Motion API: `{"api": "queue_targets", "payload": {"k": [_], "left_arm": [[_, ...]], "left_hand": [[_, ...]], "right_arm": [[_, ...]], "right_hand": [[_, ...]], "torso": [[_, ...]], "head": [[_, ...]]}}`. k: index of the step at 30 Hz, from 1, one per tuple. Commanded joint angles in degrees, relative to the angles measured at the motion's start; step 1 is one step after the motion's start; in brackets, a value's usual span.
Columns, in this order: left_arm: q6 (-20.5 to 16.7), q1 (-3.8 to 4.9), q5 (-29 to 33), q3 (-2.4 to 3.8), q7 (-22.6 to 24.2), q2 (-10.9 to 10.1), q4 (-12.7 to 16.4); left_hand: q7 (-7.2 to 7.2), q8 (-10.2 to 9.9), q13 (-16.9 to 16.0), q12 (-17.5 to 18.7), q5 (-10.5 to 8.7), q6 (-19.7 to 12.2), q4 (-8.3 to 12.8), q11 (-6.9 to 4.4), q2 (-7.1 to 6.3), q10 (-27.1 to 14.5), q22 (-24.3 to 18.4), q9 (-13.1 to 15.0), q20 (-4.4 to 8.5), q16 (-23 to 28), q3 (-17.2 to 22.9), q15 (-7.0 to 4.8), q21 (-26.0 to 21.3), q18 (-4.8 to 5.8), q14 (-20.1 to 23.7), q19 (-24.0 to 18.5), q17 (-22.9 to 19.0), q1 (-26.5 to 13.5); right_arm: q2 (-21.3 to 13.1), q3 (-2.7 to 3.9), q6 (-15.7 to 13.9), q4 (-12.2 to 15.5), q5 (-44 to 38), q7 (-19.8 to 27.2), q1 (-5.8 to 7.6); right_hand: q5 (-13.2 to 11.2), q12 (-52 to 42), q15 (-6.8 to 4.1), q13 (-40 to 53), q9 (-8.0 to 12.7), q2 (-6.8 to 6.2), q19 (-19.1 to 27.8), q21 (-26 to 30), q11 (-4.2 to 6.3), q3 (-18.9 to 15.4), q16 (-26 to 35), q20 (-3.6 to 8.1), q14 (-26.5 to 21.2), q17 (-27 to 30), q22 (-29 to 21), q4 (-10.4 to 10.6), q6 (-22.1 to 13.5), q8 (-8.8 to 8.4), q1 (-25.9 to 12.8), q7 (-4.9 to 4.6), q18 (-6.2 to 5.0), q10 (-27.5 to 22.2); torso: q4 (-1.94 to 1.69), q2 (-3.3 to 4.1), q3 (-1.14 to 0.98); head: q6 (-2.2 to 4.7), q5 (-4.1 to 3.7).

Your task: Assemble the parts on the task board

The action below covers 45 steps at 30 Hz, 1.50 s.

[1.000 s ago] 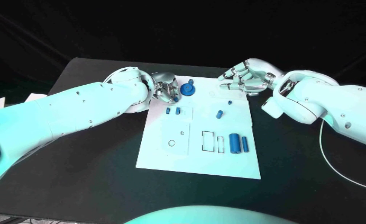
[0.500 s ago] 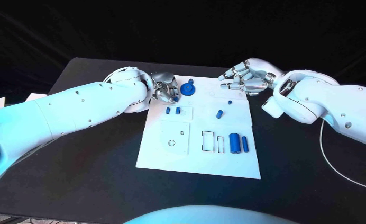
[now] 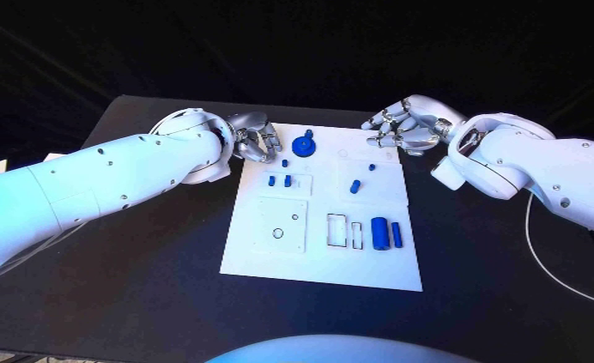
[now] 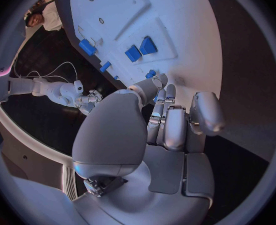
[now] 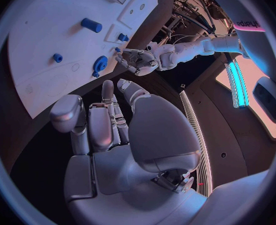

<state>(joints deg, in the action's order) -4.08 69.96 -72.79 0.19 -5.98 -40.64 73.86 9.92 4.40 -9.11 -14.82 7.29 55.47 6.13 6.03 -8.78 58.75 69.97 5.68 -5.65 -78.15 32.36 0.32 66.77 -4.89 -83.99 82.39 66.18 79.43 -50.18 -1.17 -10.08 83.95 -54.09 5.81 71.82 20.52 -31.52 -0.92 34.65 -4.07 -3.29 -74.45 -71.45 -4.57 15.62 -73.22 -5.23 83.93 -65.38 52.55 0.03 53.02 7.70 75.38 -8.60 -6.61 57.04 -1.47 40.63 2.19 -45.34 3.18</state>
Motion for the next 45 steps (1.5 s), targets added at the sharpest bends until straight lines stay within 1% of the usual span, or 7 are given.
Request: {"api": "queue_targets", "payload": {"k": [1, 5, 9, 15, 19, 28, 45], "left_arm": [[-6.39, 0.22, 11.00, 0.22, 4.77, -1.32, 0.62], [-10.71, 0.31, 24.24, 0.30, 11.86, -2.78, 1.04], [-14.14, 0.28, 41.81, 0.32, 21.74, -4.00, 2.32], [-15.17, 0.11, 65.01, 0.03, 28.26, -5.75, 5.01], [-13.96, -0.46, 73.75, -0.34, 29.75, -7.00, 7.54], [-13.16, -1.98, 78.19, -0.51, 30.83, -8.21, 11.78], [-12.32, -2.37, 78.72, -0.53, 30.48, -8.42, 13.46]], "left_hand": [[0.18, 0.38, 0.05, -0.20, 0.40, 0.58, 0.53, 0.20, -0.12, -0.65, -1.47, 0.10, -0.47, 0.97, 0.86, 0.41, -2.01, -0.80, -0.10, -0.74, -1.36, 0.81], [0.56, 1.42, -0.01, -1.12, 0.37, 1.85, 0.91, 0.46, 0.69, -0.68, -5.99, 0.32, -0.63, 3.87, 2.44, 0.55, -7.72, -2.02, 2.23, -3.42, -6.11, 1.45], [0.60, 2.13, -0.12, -2.48, 0.27, 2.09, 0.79, 0.48, 1.47, -0.97, -13.25, 0.31, -0.71, 10.61, 3.27, 0.60, -17.41, -4.00, 7.86, -9.01, -16.64, 1.35], [-0.20, 3.08, -1.77, -6.73, -0.02, 2.53, -0.89, -0.83, 2.03, 1.60, -15.01, 0.46, -0.58, 11.32, -0.09, 0.24, -20.00, -4.51, 8.75, -10.53, -18.25, -0.91], [-0.30, 3.72, -2.57, -8.77, -0.02, 2.49, -2.48, -0.90, 2.59, 0.87, -17.14, 0.53, -0.58, 12.01, -3.37, 0.15, -22.84, -4.80, 9.50, -11.38, -19.89, -2.67], [-0.30, 4.16, -2.95, -10.14, 0.07, 2.09, -3.30, -0.80, 3.29, -0.20, -19.08, 0.52, -0.61, 12.56, -5.33, 0.16, -25.38, -5.07, 10.16, -11.85, -21.31, -3.07], [-0.33, 4.48, -3.09, -10.94, 0.16, 1.88, -3.29, -0.82, 3.70, -0.83, -20.97, 0.50, -0.60, 13.40, -6.00, 0.15, -27.83, -5.42, 11.00, -12.51, -23.00, -2.68]], "right_arm": [[-0.11, 0.01, -1.96, -0.55, -11.25, -2.76, -0.05], [-0.15, 0.01, -2.68, -0.60, -21.47, -4.64, -0.34], [-0.05, 0.01, -2.53, -0.26, -31.66, -7.26, -1.15], [0.43, 0.01, -1.00, -0.03, -41.85, -10.70, -2.14], [1.15, -0.04, 0.38, -0.14, -46.86, -12.59, -2.74], [2.93, -0.14, 1.95, -0.70, -49.91, -13.41, -3.53], [5.52, -0.20, 3.89, -2.87, -49.36, -11.46, -4.45]], "right_hand": [[-1.20, 5.47, 0.58, -5.50, -0.07, -0.67, 0.20, 0.50, 0.00, 2.47, 0.77, -0.06, 0.59, 0.73, -0.53, -0.76, 1.75, 0.48, 0.45, -0.96, -0.46, 0.34], [-2.59, 11.54, 0.56, -12.09, -0.14, -1.73, -0.01, 0.94, -0.18, 5.33, 1.70, -0.13, 0.84, 1.41, -1.06, -2.13, 3.34, 0.96, 0.94, -0.57, -0.52, 2.48], [-3.49, 15.44, 0.41, -16.37, -0.08, -2.74, -0.29, 1.14, 0.02, 6.88, 2.40, -0.28, 0.94, 1.84, -1.26, -3.00, 4.65, 0.99, 0.84, -0.34, -0.47, 4.95], [-6.59, 19.84, 0.47, -20.37, -0.04, -3.63, -0.39, 1.58, 0.20, 7.96, 3.55, -0.36, 0.92, 2.85, -1.85, -3.20, 6.14, 0.82, 0.14, 0.12, -0.54, 6.28], [-8.60, 21.31, 0.59, -21.89, 0.03, -4.14, 0.05, 2.40, 0.03, 8.36, 4.39, -0.45, 0.80, 3.66, -3.15, -3.22, 6.62, 0.35, -0.11, 0.33, -0.71, 6.35], [-9.60, 23.44, 0.89, -24.40, 0.15, -4.51, 0.34, 3.37, -0.39, 9.10, 5.62, -0.68, 0.68, 4.86, -4.48, -3.27, 6.69, -0.78, -0.15, 0.23, -0.88, 5.41], [-9.56, 24.32, 0.63, -26.96, -0.09, -3.70, -0.38, 3.22, 0.05, 10.38, 6.13, -0.54, 0.97, 5.30, -4.11, -3.39, 8.54, -1.18, 0.21, 0.72, -0.80, 7.07]], "torso": [[-0.05, 0.00, -0.04], [0.06, 0.04, -0.11], [0.10, 0.09, -0.03], [0.17, 0.08, -0.21], [0.11, 0.10, -0.03], [-0.04, 0.14, -0.01], [0.02, 0.15, -0.04]], "head": [[0.20, -0.09], [0.60, -0.20], [1.42, -1.50], [1.86, -2.29], [2.18, -3.40], [2.54, -3.48], [2.06, -2.93]]}}
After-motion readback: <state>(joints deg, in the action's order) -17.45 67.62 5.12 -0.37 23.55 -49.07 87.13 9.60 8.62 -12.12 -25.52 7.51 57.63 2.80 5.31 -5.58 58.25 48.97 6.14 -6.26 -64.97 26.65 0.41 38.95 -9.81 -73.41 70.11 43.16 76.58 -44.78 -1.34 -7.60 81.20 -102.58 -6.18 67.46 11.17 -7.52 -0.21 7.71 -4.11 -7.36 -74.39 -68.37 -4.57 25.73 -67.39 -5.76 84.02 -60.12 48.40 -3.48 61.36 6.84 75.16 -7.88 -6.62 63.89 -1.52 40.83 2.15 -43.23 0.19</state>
